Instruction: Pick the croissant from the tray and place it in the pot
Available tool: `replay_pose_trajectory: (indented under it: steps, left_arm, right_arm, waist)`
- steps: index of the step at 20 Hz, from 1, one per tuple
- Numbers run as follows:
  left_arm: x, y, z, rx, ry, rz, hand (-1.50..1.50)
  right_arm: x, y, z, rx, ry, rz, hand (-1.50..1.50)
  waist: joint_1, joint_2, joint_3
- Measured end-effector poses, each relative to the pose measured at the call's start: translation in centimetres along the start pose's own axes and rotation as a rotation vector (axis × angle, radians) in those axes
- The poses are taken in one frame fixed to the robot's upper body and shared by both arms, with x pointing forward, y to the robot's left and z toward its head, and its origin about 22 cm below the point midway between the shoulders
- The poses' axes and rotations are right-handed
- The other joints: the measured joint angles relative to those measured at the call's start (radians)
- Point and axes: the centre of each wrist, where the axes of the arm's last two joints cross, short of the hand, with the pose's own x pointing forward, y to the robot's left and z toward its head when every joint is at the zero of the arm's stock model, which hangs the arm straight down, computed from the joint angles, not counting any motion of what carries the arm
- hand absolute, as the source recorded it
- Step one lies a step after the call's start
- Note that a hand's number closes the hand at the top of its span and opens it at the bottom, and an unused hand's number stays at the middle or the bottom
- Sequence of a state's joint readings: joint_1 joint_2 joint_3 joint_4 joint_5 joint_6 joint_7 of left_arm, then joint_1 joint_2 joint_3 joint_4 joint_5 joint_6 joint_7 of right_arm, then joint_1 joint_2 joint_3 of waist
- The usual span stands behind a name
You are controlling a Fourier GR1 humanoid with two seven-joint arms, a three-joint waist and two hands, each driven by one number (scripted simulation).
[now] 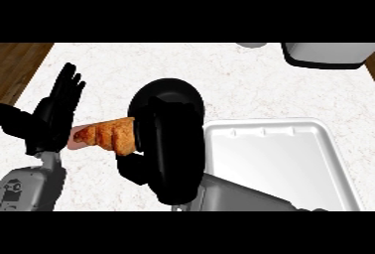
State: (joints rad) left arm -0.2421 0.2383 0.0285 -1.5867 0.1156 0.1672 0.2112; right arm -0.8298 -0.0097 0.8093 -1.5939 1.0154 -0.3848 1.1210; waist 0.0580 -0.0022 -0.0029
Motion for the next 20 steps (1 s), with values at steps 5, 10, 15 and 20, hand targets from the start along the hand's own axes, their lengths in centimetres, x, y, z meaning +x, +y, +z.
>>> replay_pose_trajectory:
  steps: [5, 10, 15, 20]
  left_arm:
    - [0.3, 0.3, -0.2, 0.013, 0.003, 0.003, 0.00]
    - [0.1, 0.5, -0.4, 0.018, -0.005, 0.002, 0.00]
    - [0.8, 0.7, -0.7, 0.018, -0.010, 0.001, 0.00]
    - [0.8, 0.8, -0.5, 0.015, -0.006, 0.003, 0.00]
  right_arm:
    - [-0.6, 2.3, -2.1, -0.073, 0.002, 0.159, 1.50]
    - [-2.1, 4.3, -4.3, -0.102, 0.034, 0.325, 1.50]
    - [-4.6, 6.1, -6.4, -0.069, 0.091, 0.396, 1.50]
    - [-7.4, 7.0, -6.7, 0.008, 0.216, 0.323, -1.50]
  waist:
    - [-0.014, 0.000, 0.000]
    - [-0.021, 0.004, 0.001]
    - [-0.018, 0.009, 0.002]
    - [-0.011, 0.012, 0.003]
